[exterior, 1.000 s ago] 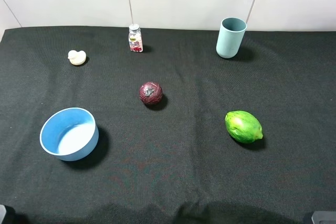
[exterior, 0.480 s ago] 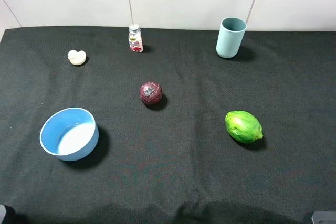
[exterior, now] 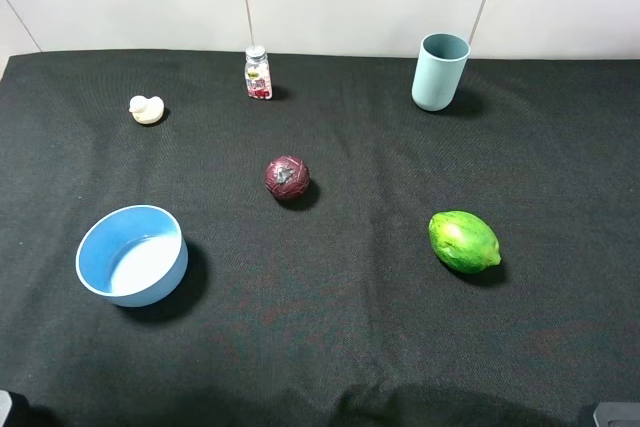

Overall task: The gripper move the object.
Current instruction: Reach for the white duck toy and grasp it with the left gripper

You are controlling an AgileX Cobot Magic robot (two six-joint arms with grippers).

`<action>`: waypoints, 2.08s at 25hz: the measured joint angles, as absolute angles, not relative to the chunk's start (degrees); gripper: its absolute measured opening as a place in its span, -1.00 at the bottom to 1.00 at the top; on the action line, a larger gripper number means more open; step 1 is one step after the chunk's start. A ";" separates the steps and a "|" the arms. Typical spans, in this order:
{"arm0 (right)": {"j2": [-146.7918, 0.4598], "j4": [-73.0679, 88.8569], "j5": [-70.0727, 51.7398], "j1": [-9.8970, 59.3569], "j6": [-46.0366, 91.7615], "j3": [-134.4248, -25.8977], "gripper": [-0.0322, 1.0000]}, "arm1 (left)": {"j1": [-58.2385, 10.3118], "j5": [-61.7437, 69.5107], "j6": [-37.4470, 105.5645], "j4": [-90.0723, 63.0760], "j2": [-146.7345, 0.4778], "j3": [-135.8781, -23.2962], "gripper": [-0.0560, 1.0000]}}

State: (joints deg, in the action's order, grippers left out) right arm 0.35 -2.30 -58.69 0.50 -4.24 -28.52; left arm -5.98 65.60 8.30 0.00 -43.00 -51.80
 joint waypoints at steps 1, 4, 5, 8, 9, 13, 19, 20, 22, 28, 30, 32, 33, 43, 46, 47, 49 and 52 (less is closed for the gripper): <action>0.35 -2.30 -58.69 0.50 -4.24 -28.52 0.41 | -5.98 66.16 7.89 0.00 -44.15 -52.70 0.90; 0.35 -2.30 -58.69 0.50 -4.24 -28.52 0.41 | -5.98 67.53 6.38 0.00 -47.91 -54.89 0.90; 0.35 -2.30 -58.69 0.50 -4.24 -28.52 0.41 | -5.98 67.53 5.91 0.00 -48.89 -55.56 0.90; 0.35 -2.30 -58.69 0.50 -4.24 -28.52 0.41 | -5.98 67.57 5.41 0.00 -52.07 -57.43 0.90; 0.35 -2.30 -58.69 0.50 -4.24 -28.52 0.41 | -5.98 67.57 5.18 0.00 -53.15 -58.17 0.90; 0.35 -2.30 -58.69 0.50 -4.24 -28.52 0.41 | -5.98 67.57 4.32 0.00 -57.35 -61.22 0.90; 0.35 -2.30 -58.69 0.50 -4.24 -28.52 0.41 | -5.98 67.69 2.98 0.50 -65.19 -65.95 0.89; 0.35 -2.30 -58.69 0.50 -4.24 -28.52 0.41 | -5.98 67.64 2.92 0.49 -66.82 -66.70 0.90; 0.35 -2.30 -58.69 0.50 -4.24 -28.52 0.41 | -5.98 67.64 2.99 0.51 -69.92 -67.98 0.90; 0.35 -2.30 -58.69 0.50 -4.24 -28.52 0.41 | -5.85 67.58 4.07 0.51 -79.26 -71.63 0.90; 0.35 -2.30 -58.69 0.50 -4.24 -28.52 0.41 | -5.04 67.53 5.08 0.00 -81.74 -72.70 0.92; 0.35 -2.30 -58.69 0.50 -4.24 -28.52 0.41 | -3.87 67.53 6.31 -0.41 -84.16 -73.53 0.94; 0.35 -2.30 -58.69 0.50 -4.24 -28.52 0.41 | -3.22 67.47 6.95 -0.82 -85.07 -73.88 0.94; 0.35 -2.30 -58.69 0.50 -4.24 -28.52 0.41 | -0.92 64.69 9.53 -2.50 -93.45 -74.38 0.94; 0.35 -2.30 -58.69 0.50 -4.24 -28.52 0.41 | -0.85 63.26 9.59 -2.61 -96.16 -74.38 0.94; 0.35 -2.30 -58.69 0.50 -4.24 -28.52 0.41 | -0.85 62.90 9.67 -2.63 -96.87 -74.38 0.94; 0.35 -2.30 -58.69 0.50 -4.24 -28.52 0.41 | -0.85 62.06 9.78 -2.63 -98.40 -74.40 0.94; 0.35 -2.30 -58.69 0.50 -4.24 -28.52 0.41 | -0.85 61.52 9.78 -2.68 -100.53 -75.43 0.94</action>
